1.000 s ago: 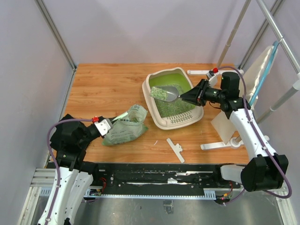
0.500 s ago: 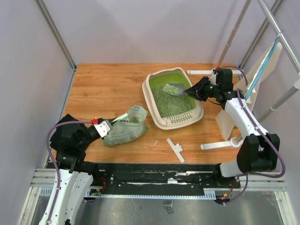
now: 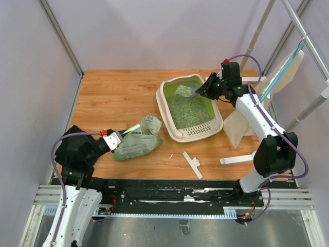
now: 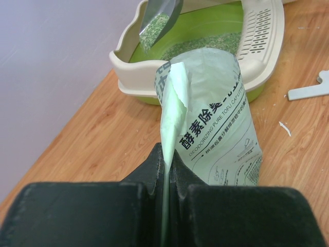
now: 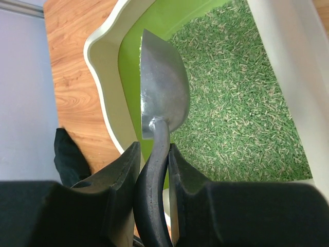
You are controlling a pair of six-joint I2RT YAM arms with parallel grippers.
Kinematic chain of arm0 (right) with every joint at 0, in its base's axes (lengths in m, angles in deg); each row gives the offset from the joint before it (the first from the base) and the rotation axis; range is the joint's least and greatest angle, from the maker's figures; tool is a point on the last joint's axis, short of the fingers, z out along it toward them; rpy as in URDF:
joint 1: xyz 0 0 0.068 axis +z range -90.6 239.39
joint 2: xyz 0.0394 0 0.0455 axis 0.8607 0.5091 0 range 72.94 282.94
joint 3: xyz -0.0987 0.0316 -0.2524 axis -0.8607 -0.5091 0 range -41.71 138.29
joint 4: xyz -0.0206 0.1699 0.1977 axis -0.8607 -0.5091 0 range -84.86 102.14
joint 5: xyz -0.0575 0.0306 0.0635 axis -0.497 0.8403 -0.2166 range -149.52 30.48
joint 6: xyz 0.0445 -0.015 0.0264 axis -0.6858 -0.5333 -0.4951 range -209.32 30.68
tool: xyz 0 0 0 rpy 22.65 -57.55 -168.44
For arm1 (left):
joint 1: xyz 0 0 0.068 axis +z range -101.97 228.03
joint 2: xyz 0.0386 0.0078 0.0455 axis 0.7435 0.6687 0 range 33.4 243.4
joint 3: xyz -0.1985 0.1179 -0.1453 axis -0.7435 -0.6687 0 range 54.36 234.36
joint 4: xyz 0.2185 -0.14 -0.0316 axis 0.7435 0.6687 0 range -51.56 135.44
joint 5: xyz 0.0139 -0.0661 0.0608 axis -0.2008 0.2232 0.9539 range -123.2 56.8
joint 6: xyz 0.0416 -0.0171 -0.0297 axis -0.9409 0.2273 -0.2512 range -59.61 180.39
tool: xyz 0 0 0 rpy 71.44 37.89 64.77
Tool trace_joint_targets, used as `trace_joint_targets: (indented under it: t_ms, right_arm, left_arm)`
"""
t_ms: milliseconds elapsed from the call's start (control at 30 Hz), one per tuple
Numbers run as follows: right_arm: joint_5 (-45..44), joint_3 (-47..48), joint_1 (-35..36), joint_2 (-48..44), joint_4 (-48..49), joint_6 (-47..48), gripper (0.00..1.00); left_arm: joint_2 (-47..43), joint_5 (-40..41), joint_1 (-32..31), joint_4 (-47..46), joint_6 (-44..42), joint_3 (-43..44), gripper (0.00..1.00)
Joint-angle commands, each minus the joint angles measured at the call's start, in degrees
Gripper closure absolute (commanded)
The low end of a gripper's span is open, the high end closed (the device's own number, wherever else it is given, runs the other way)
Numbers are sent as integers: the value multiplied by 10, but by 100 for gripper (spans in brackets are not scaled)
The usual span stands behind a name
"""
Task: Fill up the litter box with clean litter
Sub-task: Pour the cat litter into the litter box.
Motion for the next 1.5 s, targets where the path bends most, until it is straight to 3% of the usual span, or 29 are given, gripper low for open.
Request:
trace_joint_targets:
  t_ms: [0,300,600,967,1300,1467]
  right_arm:
    - [-71,43,5,12,-2,25,99]
    - [-137,58,5,5,-18,59,99]
    - [-167,-4,5,-68,-46,91,99]
    - [-136,-95,10,-161,-100,120,99]
    - [-30,-81,45,-177,-130,162,99]
    - [-145,-41,90,-168,-189,207,99]
  left_arm:
    - [-13,-11,3,-129,-7,30,99]
    - [-12,-11,3,-124,-10,31,100]
    - [-16,-11,4,-121,-10,26,100]
    - [-35,-15,3,-118,9,14,99]
    - [-43,-18,3,-107,14,15,100]
    - [-48,-19,3,-99,16,16,99]
